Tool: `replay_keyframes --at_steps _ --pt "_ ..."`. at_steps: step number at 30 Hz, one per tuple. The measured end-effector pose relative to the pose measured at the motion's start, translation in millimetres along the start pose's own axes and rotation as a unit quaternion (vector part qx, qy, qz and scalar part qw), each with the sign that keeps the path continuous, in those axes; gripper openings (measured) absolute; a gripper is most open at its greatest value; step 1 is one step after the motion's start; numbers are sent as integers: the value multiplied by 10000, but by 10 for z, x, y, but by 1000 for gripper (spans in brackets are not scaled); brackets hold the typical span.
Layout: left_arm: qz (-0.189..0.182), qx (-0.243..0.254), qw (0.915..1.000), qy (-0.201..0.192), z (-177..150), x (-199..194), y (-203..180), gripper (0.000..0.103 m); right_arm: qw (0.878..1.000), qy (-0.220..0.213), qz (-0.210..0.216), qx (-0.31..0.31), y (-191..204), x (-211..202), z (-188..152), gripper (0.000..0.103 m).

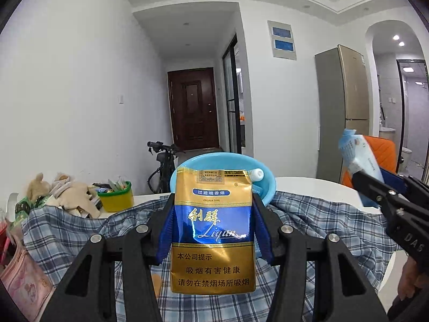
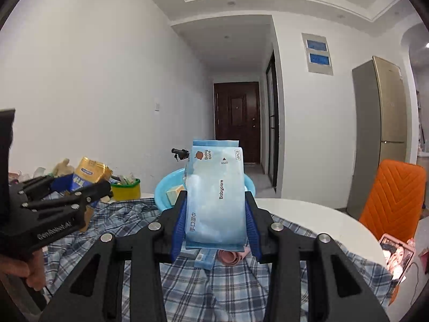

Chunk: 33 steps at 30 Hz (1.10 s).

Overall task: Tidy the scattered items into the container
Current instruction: 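Lift the wipes pack with the right gripper while the left carries the Liqun pack, then lower both held packs over the blue basin with both grippers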

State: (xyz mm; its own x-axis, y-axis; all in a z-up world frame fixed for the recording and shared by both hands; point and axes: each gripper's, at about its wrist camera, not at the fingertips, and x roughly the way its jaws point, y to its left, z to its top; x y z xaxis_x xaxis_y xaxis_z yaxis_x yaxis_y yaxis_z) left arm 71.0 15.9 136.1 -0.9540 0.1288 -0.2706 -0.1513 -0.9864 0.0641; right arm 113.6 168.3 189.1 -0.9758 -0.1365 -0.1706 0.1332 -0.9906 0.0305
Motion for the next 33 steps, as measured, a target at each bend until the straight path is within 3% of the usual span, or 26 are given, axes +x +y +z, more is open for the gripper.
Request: replay_keyframes --at_steps 7,14,19,23,26,29,30,33 --pt "-75 -21 9999 -85 -63 -69 23 54 10000 -42 50 -25 10 37 47 38" --pt "-118 -95 9996 -254 112 273 126 54 9994 -221 102 -251 -60 359 232 38" --pt "-262 -370 9983 -355 330 773 298 54 9993 -137 290 -202 -165 779 439 38" --pt "-424 -371 9975 -423 549 1235 349 54 9981 -54 213 -569 -109 1146 577 38" --pt "-575 -364 9959 -599 700 1578 418 54 9986 -24 179 -498 -117 1415 676 38" --pt "-582 -364 9951 -705 865 1934 514 54 9992 -8 83 -389 -145 1714 775 38" --pt "-376 -346 9964 -673 928 2074 534 54 9995 20 57 -313 -167 1827 812 38" --pt "-432 -543 9963 -513 1066 2411 644 54 9997 220 88 -20 -258 2132 916 37"
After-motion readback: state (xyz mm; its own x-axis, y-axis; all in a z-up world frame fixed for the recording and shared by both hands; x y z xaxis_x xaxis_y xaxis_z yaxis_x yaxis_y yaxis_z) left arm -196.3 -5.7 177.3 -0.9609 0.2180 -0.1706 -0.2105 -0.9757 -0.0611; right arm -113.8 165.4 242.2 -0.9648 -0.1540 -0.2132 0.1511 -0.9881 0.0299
